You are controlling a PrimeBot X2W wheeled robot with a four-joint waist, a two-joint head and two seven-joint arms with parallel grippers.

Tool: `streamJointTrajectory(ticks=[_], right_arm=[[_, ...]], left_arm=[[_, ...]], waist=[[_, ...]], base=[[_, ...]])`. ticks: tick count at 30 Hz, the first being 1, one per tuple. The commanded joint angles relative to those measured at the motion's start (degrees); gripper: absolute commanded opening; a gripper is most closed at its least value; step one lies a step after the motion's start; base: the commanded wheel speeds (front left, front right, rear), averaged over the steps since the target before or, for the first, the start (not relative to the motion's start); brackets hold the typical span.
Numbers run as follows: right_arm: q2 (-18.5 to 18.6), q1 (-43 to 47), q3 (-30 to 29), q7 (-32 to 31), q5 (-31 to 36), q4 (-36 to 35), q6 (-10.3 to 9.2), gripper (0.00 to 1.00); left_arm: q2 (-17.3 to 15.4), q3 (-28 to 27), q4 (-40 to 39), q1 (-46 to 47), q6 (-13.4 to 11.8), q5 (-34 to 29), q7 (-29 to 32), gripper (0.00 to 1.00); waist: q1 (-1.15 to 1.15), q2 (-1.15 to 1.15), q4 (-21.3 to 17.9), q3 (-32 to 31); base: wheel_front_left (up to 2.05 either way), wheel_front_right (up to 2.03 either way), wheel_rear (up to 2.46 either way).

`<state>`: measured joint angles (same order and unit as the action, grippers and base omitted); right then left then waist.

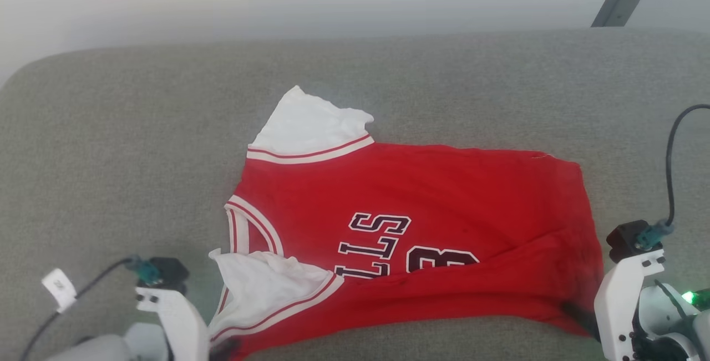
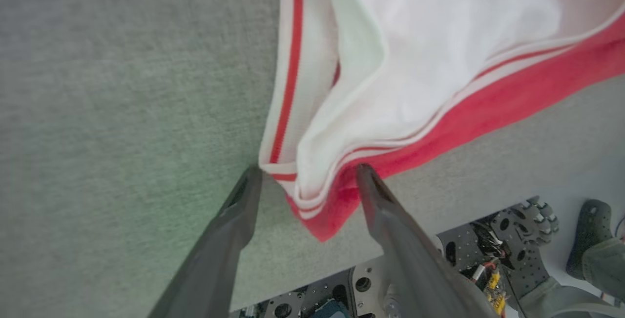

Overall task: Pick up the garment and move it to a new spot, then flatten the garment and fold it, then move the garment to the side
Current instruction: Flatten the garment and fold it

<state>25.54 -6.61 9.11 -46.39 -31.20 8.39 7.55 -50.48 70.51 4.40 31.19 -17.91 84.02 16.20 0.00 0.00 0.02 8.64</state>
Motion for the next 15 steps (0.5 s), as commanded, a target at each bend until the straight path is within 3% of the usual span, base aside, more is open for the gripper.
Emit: streamJointTrajectory(ticks=[1,9,10,15], right_arm=[[0.2,0.7,-0.4,0.7,-0.3,-0.4,-0.13,1.0],[0.4,-0.2,-2.7,5.5,0.6,-4.7,-0.12,1.0],[0.1,-0.9,-2.8,8.3,1.2,-6.3,-0.11,1.0],[-1.3,-3.1,-3.2,16.8,3.8,-8.7,-0.1,1.0]], left_arm=[[-1.6,0.0,-0.8,1.1,-0.9,-1.2,0.7,1.0],[-7.4,-2.0,-8.8,5.4,-3.2,-2.5,3.1,1.0],[-8.8,-2.7,-10.3,7.3,-3.3,-3.6,3.5,1.0],[-9.9,-4.7,-10.1,10.9,-2.5,-5.1,3.3,1.0]], waist=[[0.0,0.0,-0.4,-0.6],[0.0,0.0,-2.2,-1.5],[0.0,0.0,-3.1,-1.4],[0.0,0.0,-5.2,-0.8]], base=[[0.0,0.0,0.0],[0.0,0.0,0.0],[0.0,0.0,0.0],[0.0,0.0,0.0]])
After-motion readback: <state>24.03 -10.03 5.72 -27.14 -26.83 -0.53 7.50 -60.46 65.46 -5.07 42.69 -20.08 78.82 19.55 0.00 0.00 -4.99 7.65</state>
